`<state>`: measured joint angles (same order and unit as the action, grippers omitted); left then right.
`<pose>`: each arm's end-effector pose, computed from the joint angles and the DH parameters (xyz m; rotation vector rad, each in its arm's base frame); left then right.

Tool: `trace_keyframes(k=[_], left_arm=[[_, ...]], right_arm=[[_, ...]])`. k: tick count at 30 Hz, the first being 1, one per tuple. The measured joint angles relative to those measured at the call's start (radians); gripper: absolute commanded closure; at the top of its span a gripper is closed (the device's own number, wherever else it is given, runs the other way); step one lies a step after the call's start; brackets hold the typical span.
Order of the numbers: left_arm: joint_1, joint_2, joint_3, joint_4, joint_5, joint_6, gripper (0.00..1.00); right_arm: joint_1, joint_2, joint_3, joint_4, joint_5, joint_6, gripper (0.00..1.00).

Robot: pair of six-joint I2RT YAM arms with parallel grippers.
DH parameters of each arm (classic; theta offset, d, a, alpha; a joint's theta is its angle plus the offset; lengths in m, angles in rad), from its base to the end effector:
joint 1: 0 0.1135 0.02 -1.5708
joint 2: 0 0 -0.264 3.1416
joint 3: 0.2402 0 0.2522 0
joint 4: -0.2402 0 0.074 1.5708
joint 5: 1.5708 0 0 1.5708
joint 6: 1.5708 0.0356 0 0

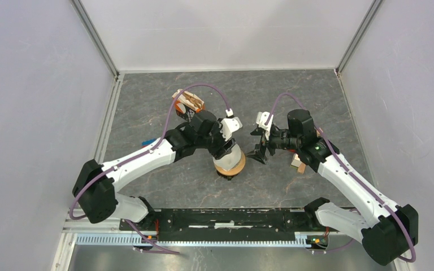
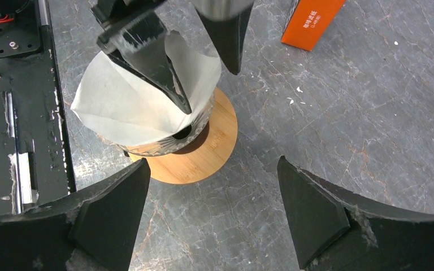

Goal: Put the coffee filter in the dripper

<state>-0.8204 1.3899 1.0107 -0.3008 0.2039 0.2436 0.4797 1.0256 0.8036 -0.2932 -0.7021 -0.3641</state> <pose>0.2040 -0.2294 0.2698 1.2566 1.9145 -0.5349 0.1875 0.1235 0.2940 -1.2093 1.6509 0.7991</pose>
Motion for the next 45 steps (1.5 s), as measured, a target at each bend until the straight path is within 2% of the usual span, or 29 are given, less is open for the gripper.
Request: trace_keyframes(k=[13,21,31,45], left_arm=[[0.0,-0.033,0.025,-0.077,0.018,0.001,0.26],[0.0,-0.071,0.104,-0.15,0.035,0.001,0.21],[0.007,-0.114,0.202,-0.266,0.015,0.046,0.22],[0.075,-0.183,0.141,-0.294,-0.049,0.092,0.22]], right_arm=[[0.0,0.006,0.006,0.0,-0.007,0.004,0.11],[0.0,0.035,0.042,0.001,-0.045,0.016,0.12],[0.012,0.06,0.1,0.001,-0.044,0.014,0.13],[0.068,0.144,0.109,0.008,-0.009,0.016,0.14]])
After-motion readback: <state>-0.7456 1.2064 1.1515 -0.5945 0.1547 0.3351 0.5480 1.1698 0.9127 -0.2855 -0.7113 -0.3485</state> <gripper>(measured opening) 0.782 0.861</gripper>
